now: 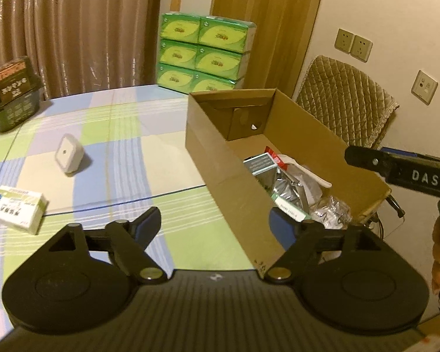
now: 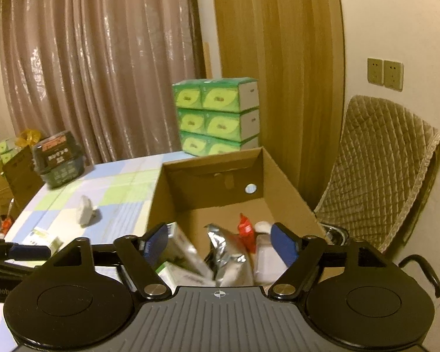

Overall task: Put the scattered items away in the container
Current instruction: 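Withdraw both tools from the cardboard box back over the table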

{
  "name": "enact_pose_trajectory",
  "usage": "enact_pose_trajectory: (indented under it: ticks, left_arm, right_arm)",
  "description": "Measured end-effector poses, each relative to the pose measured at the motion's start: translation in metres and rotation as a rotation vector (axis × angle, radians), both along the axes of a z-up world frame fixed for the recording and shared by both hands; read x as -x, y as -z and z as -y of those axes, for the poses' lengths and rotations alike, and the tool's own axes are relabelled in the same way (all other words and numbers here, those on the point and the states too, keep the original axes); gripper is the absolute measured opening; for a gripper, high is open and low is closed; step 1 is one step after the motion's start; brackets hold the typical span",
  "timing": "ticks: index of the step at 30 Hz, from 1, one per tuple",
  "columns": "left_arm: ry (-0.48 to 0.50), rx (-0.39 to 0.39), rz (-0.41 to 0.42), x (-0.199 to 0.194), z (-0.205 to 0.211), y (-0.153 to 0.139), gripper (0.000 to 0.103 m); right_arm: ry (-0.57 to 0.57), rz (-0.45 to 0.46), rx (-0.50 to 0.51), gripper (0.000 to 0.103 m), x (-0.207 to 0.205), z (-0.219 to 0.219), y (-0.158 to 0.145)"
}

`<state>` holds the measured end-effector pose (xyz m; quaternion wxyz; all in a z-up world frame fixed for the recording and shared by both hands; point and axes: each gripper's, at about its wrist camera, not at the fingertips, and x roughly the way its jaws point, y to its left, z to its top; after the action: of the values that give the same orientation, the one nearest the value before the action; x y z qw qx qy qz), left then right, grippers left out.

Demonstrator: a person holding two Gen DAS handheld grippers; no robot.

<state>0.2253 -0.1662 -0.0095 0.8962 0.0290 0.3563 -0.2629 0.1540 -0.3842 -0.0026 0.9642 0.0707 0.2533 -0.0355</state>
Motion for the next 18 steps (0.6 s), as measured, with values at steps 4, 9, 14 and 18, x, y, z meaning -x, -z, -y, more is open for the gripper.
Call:
enact_pose_trajectory:
  ticks: [4, 9, 14, 18]
  left_arm:
    - [-0.015, 0.007, 0.002, 0.012, -0.020, -0.005, 0.093]
    - [-0.044, -0.021, 0.017, 0.025, -0.045, -0.009, 0.100]
    - [-0.090, -0.051, 0.026, 0.038, -0.077, -0.009, 0.102]
    - [-0.137, -0.070, 0.019, 0.044, -0.107, -0.006, 0.102]
  right_arm:
    - [-0.019, 0.004, -0.004, 0.089, 0.014, -0.019, -0.004]
    - [-0.074, 0.002, 0.016, 0.096, 0.026, -0.049, -0.006]
    - [-0.117, -0.002, 0.026, 0.101, 0.033, -0.078, -0.004]
    - [-0.159, -0.008, 0.040, 0.101, 0.032, -0.100, -0.004]
